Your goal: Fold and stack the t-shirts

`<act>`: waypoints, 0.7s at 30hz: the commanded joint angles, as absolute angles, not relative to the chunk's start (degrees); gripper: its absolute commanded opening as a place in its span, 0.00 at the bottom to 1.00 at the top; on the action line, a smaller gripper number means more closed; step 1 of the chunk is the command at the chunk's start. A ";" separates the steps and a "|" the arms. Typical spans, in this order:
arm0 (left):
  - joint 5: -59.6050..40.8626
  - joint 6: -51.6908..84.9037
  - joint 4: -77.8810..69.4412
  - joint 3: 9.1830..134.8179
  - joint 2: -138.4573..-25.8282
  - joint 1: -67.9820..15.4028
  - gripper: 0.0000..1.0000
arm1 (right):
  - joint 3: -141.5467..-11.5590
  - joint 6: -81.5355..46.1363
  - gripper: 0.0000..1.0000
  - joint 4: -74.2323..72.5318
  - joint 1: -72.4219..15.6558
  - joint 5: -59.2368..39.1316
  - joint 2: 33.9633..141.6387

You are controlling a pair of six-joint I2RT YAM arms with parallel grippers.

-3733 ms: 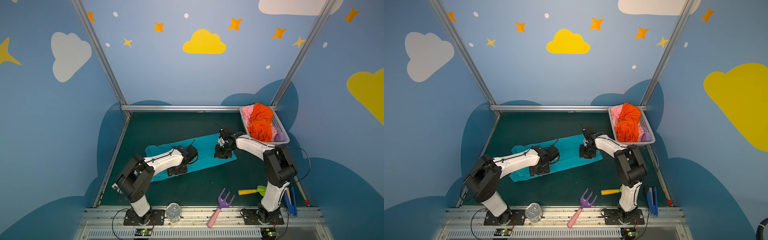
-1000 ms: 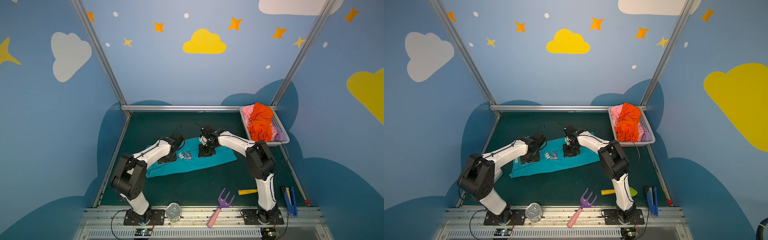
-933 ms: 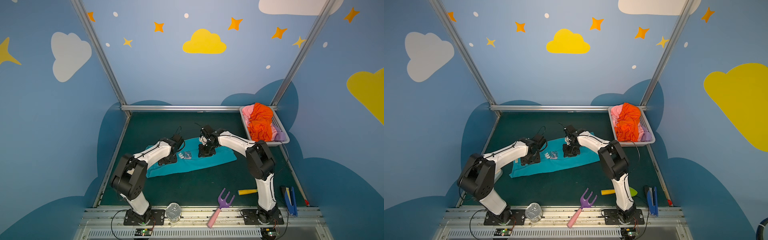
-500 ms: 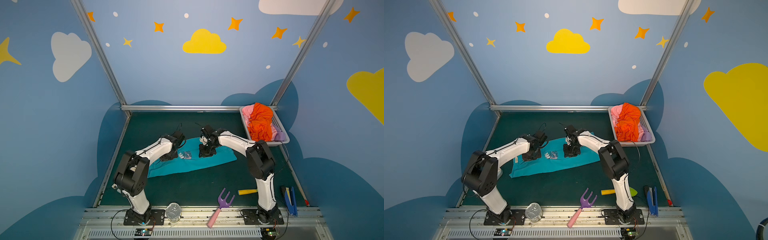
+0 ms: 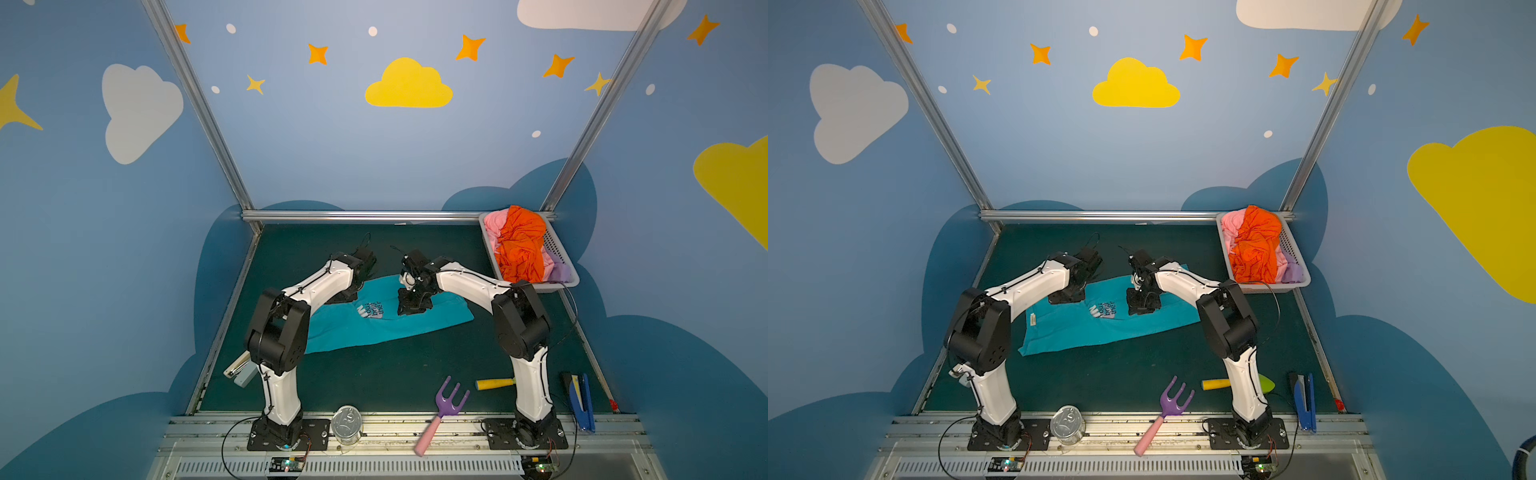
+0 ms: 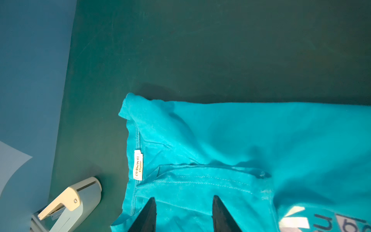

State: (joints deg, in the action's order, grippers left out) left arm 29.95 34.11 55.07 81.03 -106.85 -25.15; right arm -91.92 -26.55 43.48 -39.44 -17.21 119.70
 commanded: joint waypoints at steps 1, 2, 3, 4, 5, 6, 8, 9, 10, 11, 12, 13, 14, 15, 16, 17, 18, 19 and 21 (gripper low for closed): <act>30.41 34.86 57.19 79.00 -102.50 -24.96 0.49 | -91.44 -26.40 0.32 43.78 -39.22 -17.31 118.48; 29.67 35.28 56.48 77.14 -101.08 -24.94 0.49 | -91.46 -26.45 0.32 43.68 -39.27 -17.31 118.46; 28.73 35.75 55.68 75.06 -99.78 -24.76 0.50 | -91.44 -26.45 0.32 43.57 -39.29 -17.31 118.40; 27.36 36.33 54.43 72.36 -98.29 -24.39 0.50 | -91.44 -26.46 0.32 43.62 -39.23 -17.25 118.39; 25.66 36.88 52.86 69.58 -96.94 -23.65 0.50 | -91.54 -26.46 0.32 43.64 -39.25 -17.23 118.31; 24.02 37.14 51.21 67.19 -95.72 -22.99 0.50 | -91.51 -26.46 0.32 43.68 -39.25 -17.23 118.31; 19.15 37.81 47.35 62.34 -93.53 -20.63 0.50 | -91.64 -26.37 0.32 43.78 -39.24 -17.22 118.28; 17.27 38.09 45.83 60.69 -92.95 -19.73 0.51 | -91.60 -26.36 0.32 43.86 -39.37 -17.31 118.26; 15.73 38.46 44.48 59.31 -92.42 -19.04 0.51 | -91.73 -26.33 0.32 43.90 -39.42 -17.40 118.26; 15.13 38.75 43.48 58.31 -92.20 -18.90 0.52 | -91.82 -26.37 0.32 43.96 -39.59 -17.49 118.24; 15.20 39.29 43.33 57.81 -92.19 -18.84 0.52 | -91.85 -26.33 0.32 44.07 -39.72 -17.49 118.22; 15.29 39.75 43.41 57.26 -92.28 -18.90 0.52 | -91.96 -26.28 0.32 44.08 -40.09 -17.41 118.05; 15.67 40.34 43.75 56.77 -92.29 -18.86 0.51 | -92.11 -26.21 0.32 44.19 -40.58 -17.45 117.91; 16.12 40.78 44.30 56.40 -92.13 -18.86 0.51 | -92.33 -25.70 0.32 44.04 -41.25 -17.96 117.80; 16.70 41.17 44.99 55.85 -91.65 -18.89 0.51 | -92.92 -24.54 0.32 43.86 -42.28 -19.04 117.84; 17.46 41.86 45.82 55.33 -90.76 -18.89 0.51 | -93.98 -23.44 0.32 44.00 -43.82 -19.14 117.97; 18.17 42.41 46.69 54.91 -89.80 -18.83 0.51 | -95.21 -22.44 0.32 44.62 -45.23 -18.43 118.29; 19.42 43.40 48.02 54.53 -88.43 -18.87 0.51 | -97.14 -21.30 0.31 45.69 -46.83 -17.50 119.11; 21.80 45.70 50.96 53.66 -85.24 -19.10 0.53 | -101.20 -19.84 0.30 47.61 -49.10 -16.88 121.41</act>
State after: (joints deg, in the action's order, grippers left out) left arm 18.17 41.69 46.63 54.22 -89.65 -18.90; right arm -95.85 -23.49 45.50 -45.30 -16.99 120.18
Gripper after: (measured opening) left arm 0.522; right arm 0.304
